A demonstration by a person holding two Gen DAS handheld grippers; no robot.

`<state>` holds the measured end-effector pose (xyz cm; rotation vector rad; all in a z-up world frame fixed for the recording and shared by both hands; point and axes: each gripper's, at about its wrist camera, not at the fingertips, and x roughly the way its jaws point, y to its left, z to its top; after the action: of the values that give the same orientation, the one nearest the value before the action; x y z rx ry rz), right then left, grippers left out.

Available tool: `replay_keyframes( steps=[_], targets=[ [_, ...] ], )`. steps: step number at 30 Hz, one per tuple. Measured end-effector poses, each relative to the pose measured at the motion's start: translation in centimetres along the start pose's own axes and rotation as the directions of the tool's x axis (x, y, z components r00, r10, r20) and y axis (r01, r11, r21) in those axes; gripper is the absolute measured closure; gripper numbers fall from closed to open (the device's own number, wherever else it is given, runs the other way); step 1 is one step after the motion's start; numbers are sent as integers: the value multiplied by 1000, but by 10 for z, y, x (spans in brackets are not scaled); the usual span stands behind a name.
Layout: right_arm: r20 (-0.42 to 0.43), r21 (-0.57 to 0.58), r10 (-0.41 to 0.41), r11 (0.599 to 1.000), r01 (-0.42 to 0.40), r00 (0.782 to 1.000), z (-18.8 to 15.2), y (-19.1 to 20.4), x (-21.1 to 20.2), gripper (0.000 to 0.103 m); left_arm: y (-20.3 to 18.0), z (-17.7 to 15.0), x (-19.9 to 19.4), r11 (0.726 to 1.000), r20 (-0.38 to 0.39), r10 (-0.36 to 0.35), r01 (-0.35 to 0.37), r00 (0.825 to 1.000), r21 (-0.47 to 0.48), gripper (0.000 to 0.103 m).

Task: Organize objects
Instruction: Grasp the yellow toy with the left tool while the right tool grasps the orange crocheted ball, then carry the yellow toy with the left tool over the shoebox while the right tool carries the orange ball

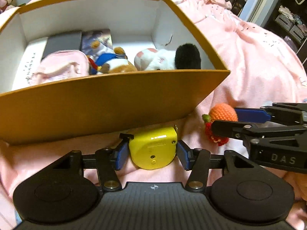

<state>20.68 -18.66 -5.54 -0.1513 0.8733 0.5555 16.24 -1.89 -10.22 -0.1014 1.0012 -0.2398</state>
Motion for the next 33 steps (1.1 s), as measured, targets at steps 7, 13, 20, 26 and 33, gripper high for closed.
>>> replay_keyframes(
  steps=[7,13,20,26,33],
  targets=[
    [16,-37,14,999,-13,1000,-2,15,-13,56,8,0,-25,999,36,-14,15,999,-29,42],
    [53,-99,31,995,-25,998,2,29,-34,56,6,-1,-62,999,111,-45,48,993,-24,42],
    [124,-201,59,979,-33,990,18,44,-65,56,5,10,-100,992,201,-109,120,973,-43,42],
    [184,-292,60,956,-4,981,44,51,-77,56,11,39,-115,989,268,-117,137,956,-58,42],
    [200,-357,25,933,49,979,87,46,-54,56,26,88,-95,983,275,-121,153,954,-99,42]
  ],
)
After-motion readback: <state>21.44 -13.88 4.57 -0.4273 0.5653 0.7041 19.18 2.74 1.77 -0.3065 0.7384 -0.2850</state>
